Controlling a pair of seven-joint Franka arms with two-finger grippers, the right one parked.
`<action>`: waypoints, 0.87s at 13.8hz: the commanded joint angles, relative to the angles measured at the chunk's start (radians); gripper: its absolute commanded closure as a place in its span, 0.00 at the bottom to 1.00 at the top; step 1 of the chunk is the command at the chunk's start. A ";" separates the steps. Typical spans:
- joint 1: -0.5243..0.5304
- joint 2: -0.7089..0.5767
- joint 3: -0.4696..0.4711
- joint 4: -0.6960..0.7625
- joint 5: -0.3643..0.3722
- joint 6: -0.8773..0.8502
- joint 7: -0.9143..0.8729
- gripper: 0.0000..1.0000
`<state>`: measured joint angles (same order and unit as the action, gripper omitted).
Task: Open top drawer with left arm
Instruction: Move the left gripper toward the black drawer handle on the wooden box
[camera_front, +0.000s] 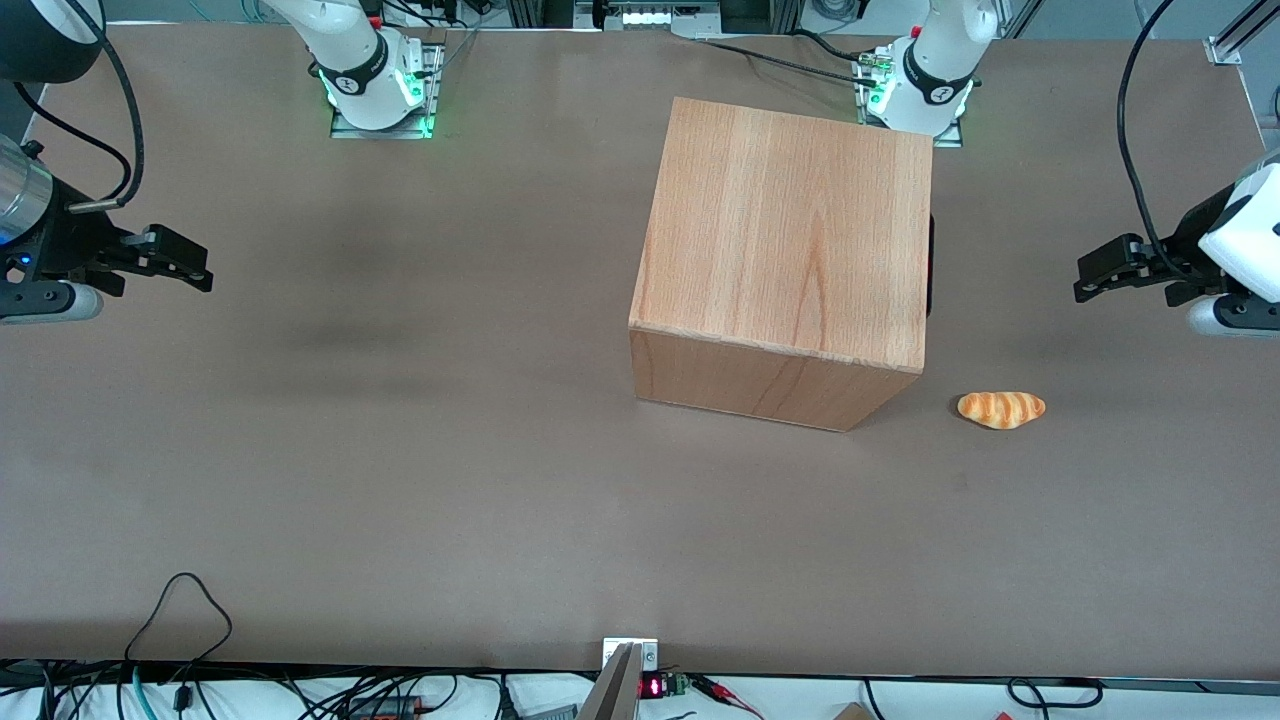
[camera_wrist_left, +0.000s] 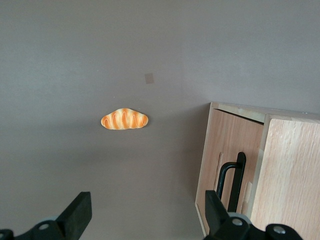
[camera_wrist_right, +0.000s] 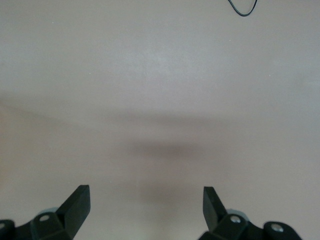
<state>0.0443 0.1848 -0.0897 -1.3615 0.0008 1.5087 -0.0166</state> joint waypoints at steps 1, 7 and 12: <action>0.003 -0.019 0.004 -0.028 -0.007 -0.005 0.003 0.00; 0.011 0.019 0.002 -0.018 -0.021 -0.007 -0.011 0.00; -0.003 0.089 -0.008 -0.016 -0.010 -0.013 -0.003 0.00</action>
<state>0.0498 0.2290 -0.0935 -1.3825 -0.0015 1.5050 -0.0212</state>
